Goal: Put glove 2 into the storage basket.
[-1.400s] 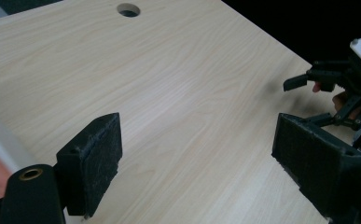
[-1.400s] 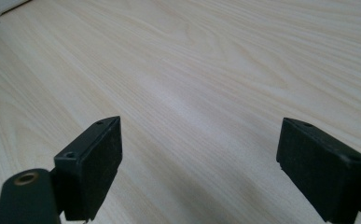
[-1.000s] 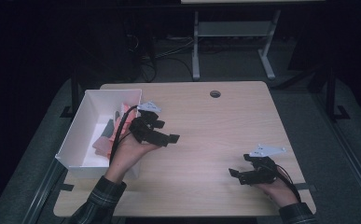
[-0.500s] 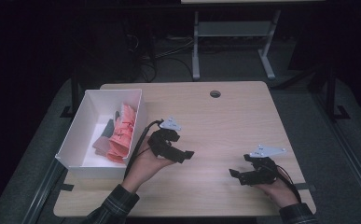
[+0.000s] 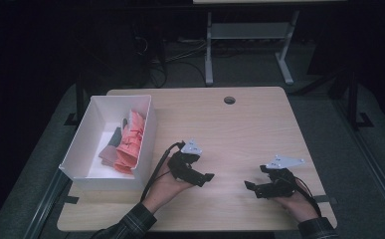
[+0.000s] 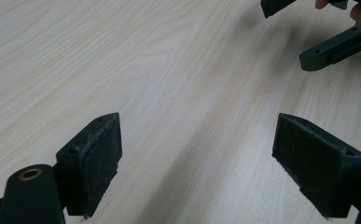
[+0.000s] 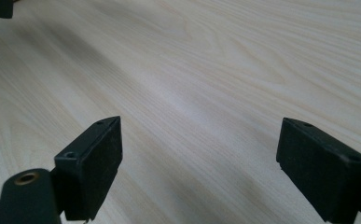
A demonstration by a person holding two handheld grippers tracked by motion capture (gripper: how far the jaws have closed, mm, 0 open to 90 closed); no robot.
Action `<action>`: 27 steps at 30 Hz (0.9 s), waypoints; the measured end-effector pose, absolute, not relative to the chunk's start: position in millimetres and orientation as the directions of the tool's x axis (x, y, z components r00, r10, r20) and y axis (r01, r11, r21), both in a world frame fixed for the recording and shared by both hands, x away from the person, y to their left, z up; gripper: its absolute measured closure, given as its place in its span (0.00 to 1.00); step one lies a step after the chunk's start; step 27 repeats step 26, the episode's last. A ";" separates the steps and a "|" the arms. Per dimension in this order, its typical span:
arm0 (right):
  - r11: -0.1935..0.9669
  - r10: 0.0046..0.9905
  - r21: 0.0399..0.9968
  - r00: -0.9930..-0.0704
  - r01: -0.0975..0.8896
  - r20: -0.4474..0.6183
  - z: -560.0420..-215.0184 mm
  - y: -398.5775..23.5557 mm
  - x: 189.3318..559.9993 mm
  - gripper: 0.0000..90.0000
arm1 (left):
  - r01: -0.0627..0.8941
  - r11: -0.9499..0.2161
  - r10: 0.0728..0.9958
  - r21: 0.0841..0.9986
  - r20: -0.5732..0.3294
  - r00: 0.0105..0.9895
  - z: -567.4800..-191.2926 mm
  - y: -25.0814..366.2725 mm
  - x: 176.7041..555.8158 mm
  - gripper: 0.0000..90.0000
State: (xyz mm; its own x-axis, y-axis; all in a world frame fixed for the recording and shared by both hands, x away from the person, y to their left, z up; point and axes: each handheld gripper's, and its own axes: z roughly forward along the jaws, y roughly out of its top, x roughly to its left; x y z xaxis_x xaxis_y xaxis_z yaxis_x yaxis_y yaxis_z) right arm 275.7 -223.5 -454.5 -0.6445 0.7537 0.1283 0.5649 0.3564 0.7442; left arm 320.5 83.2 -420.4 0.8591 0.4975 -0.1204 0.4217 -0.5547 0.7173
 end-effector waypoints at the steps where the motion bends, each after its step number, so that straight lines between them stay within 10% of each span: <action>1: 0.360 0.754 0.742 -0.645 0.565 0.126 -455.1 -223.7 275.9 0.15 | 0.420 -0.553 0.498 0.719 -0.119 0.859 -422.0 83.1 320.5 0.17; 27: 0.373 0.746 0.738 -0.654 0.563 0.123 -458.0 -222.3 276.1 0.15 | 0.404 -0.612 0.468 0.680 -0.101 0.878 -451.6 75.2 318.4 0.17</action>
